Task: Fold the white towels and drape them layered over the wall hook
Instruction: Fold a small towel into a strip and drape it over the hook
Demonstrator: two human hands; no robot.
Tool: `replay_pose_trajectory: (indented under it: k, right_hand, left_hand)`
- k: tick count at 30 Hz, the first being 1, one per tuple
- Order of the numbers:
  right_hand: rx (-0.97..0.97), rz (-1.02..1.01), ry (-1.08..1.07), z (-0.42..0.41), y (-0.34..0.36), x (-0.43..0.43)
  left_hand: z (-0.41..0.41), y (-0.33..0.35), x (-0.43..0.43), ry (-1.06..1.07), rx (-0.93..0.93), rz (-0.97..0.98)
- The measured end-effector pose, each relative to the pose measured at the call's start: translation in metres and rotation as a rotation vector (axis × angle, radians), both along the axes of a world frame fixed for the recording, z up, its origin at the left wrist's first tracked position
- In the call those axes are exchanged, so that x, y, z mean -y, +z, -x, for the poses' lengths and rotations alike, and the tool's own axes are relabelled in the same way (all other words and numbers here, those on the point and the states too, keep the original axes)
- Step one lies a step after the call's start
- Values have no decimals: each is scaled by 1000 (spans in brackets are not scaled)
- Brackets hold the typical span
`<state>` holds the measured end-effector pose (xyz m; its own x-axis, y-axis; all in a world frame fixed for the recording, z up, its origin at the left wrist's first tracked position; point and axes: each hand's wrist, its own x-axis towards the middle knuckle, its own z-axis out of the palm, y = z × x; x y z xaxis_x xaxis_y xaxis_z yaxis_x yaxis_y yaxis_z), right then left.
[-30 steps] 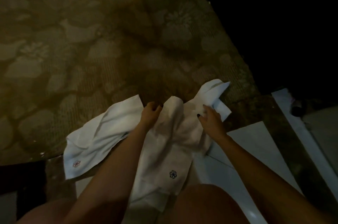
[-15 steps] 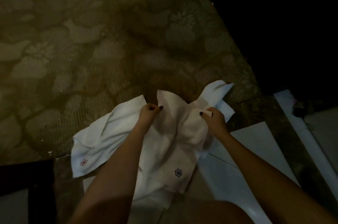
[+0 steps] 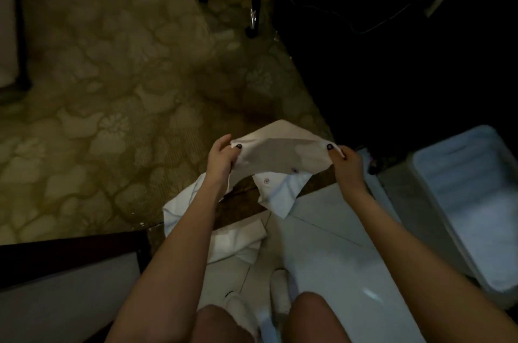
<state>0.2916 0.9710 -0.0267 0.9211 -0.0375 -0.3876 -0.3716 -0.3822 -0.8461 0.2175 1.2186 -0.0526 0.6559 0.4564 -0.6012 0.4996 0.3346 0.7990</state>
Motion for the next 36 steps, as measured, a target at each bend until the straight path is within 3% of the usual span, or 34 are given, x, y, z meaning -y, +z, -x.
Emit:
replay_pose_trajectory:
  k: [9, 18, 24, 36]
  right_hand:
    - [186, -37, 5, 13, 275, 27]
    - [280, -98, -152, 35, 429, 52]
    - [296, -124, -254, 55, 473, 82]
    - [310, -45, -563, 178, 498, 157]
  left_hand:
    - [5, 250, 24, -97, 191, 125]
    - [-8, 429, 48, -251, 311, -25]
    - [-9, 476, 81, -299, 412, -226]
    - [45, 494, 148, -581, 537, -254]
